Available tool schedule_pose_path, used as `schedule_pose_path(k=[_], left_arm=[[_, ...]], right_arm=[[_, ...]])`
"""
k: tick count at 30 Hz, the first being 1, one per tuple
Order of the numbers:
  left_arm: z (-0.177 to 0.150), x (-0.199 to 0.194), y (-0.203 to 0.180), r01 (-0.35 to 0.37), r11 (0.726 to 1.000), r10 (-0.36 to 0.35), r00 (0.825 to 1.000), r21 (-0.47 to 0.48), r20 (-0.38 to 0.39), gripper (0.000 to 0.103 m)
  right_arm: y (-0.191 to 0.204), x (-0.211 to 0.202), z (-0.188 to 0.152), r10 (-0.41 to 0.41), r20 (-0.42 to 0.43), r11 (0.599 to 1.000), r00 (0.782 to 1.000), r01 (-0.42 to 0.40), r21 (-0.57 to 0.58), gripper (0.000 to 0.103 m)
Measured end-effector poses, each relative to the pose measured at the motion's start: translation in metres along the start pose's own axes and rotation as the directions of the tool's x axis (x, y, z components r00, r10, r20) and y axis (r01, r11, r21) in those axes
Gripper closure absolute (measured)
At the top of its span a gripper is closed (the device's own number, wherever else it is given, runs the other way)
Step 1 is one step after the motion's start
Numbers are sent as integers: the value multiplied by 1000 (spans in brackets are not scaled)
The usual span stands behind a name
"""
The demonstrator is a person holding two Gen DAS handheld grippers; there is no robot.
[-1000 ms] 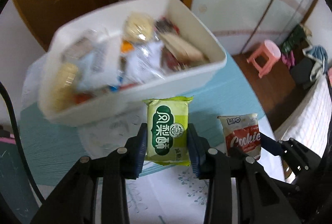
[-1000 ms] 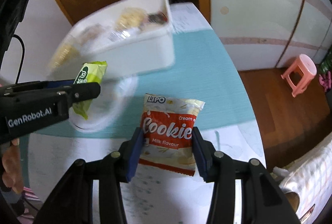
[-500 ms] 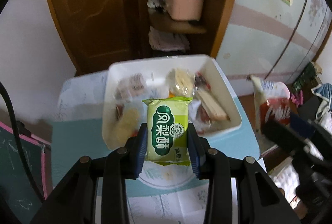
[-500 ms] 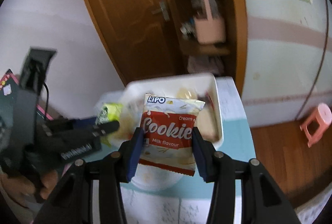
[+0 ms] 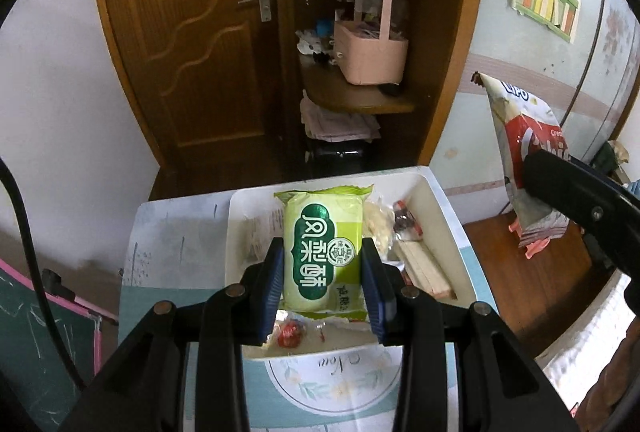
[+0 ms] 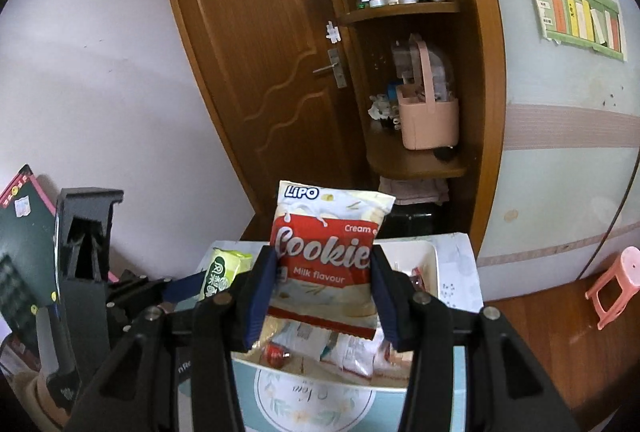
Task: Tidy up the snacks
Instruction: 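Lift both packs and carry them over the white tray, then open both tools to drop the packs into the tray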
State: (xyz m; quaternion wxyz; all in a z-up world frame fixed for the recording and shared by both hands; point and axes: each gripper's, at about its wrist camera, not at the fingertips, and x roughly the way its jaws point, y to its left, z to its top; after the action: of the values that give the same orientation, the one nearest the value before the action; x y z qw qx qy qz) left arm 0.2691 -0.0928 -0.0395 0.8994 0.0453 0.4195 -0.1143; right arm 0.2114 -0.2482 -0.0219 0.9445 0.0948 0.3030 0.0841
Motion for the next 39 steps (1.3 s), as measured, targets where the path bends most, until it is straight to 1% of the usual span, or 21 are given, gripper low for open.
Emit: schedule_pose_path(k=[5, 10, 24, 25, 26, 27, 28, 30, 31, 32, 33, 34, 35, 39], left_arm=[[8, 15, 1, -11, 1000, 11, 1000, -2, -9, 68], [11, 30, 4, -13, 1000, 13, 1000, -13, -25, 68], [17, 71, 15, -36, 999, 33, 997, -31, -76, 68], [17, 73, 16, -36, 999, 33, 996, -33, -77, 66], [17, 75, 16, -34, 999, 31, 996, -34, -78, 64], [17, 77, 17, -31, 999, 28, 996, -39, -82, 53], [17, 79, 18, -27, 999, 23, 996, -42, -86, 34], [17, 83, 19, -22, 999, 17, 995, -44, -94, 16], [16, 84, 19, -19, 999, 15, 995, -40, -94, 11], [15, 86, 19, -17, 999, 13, 995, -37, -95, 10], [13, 88, 20, -28, 999, 24, 995, -31, -101, 8], [12, 89, 19, -35, 999, 32, 994, -27, -104, 8], [10, 90, 20, -43, 999, 40, 994, -22, -106, 7], [6, 93, 21, -45, 999, 43, 993, -14, -114, 6]], right_arm=[[-6, 18, 5, -7, -23, 1000, 1000, 7, 12, 56], [-9, 38, 4, -2, -67, 1000, 998, 4, 23, 56], [-15, 84, -1, -37, -145, 998, 989, 43, 36, 56], [-14, 87, -1, -39, -153, 998, 988, 45, 35, 56], [-14, 90, -3, -42, -158, 998, 987, 48, 34, 56], [-15, 94, -4, -47, -168, 998, 985, 54, 35, 55], [-15, 97, -4, -50, -174, 998, 983, 57, 38, 55], [-18, 104, -6, -49, -195, 997, 980, 60, 53, 55], [-20, 107, -6, -47, -202, 996, 978, 60, 60, 53], [-22, 110, -7, -44, -208, 995, 977, 60, 74, 47], [-24, 114, -9, -50, -219, 994, 974, 69, 83, 43], [-26, 116, -11, -54, -230, 993, 972, 76, 88, 37], [-28, 118, -13, -55, -241, 992, 969, 80, 96, 34], [-33, 125, -22, -41, -275, 989, 961, 79, 128, 30]])
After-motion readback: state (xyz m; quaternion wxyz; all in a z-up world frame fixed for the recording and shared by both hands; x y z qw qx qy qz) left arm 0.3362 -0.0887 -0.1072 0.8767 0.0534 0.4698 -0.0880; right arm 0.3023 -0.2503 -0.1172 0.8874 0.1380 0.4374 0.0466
